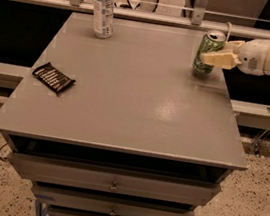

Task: Move green can near blue plastic bottle

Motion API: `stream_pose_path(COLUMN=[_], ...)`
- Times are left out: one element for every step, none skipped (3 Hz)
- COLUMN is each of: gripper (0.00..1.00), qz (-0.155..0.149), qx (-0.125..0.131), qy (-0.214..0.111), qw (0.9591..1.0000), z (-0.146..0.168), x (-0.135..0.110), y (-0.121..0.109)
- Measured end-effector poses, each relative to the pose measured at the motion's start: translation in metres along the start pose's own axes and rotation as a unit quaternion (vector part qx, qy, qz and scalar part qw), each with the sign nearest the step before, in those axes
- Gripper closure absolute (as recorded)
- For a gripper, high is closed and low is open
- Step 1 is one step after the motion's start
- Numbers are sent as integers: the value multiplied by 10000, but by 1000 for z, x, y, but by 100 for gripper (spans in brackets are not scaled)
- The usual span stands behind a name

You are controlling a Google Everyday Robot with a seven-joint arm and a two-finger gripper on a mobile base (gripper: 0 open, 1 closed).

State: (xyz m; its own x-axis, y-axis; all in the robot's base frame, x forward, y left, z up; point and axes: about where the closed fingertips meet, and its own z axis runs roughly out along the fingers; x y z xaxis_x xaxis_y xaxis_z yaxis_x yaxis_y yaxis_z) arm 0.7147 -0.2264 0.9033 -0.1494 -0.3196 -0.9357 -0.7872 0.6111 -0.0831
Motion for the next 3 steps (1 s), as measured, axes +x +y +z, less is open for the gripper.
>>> stream_pose_path(gripper=[100, 100, 100], qz=[-349, -350, -416], qx=[-230, -235, -82], qy=[-272, -273, -358], qw=[9988, 9987, 9985], z=[27, 28, 45], x=[-51, -51, -75], y=[9, 9, -3])
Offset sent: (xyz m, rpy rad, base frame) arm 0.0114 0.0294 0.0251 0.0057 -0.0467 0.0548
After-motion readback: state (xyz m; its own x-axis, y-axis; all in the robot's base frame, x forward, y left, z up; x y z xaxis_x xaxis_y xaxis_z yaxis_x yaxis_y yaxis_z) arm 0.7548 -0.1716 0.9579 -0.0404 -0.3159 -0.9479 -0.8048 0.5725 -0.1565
